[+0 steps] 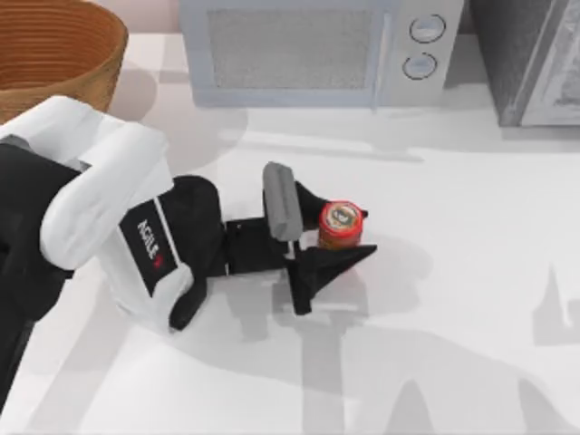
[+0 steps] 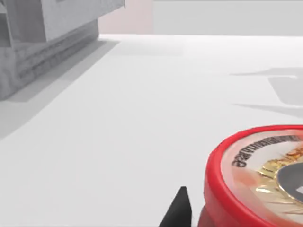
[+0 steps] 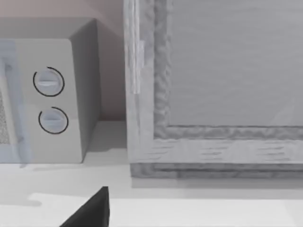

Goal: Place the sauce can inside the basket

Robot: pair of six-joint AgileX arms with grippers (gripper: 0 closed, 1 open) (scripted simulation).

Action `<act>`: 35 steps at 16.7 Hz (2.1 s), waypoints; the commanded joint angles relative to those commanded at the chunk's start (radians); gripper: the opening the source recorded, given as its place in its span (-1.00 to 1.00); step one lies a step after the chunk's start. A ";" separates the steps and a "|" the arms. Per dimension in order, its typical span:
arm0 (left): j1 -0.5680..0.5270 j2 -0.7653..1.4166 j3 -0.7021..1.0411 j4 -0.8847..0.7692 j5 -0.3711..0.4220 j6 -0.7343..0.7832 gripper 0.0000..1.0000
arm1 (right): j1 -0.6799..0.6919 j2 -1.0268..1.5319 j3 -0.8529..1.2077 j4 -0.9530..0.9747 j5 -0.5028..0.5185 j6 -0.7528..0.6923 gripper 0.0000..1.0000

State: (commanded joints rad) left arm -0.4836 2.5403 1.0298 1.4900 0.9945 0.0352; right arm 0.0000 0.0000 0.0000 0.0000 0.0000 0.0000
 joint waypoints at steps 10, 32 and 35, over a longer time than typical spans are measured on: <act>0.097 -0.170 0.086 -0.209 0.123 0.056 -1.00 | 0.000 0.000 0.000 0.000 0.000 0.000 1.00; 0.895 -0.435 0.450 -0.890 0.256 -0.004 -1.00 | 0.000 0.000 0.000 0.000 0.000 0.000 1.00; 0.856 -0.396 0.478 -0.878 0.217 -0.009 -1.00 | 0.000 0.000 0.000 0.000 0.000 0.000 1.00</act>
State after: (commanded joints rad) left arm 0.3724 2.1441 1.5075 0.6123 1.2111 0.0265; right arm 0.0000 0.0000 0.0000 0.0000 0.0000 0.0000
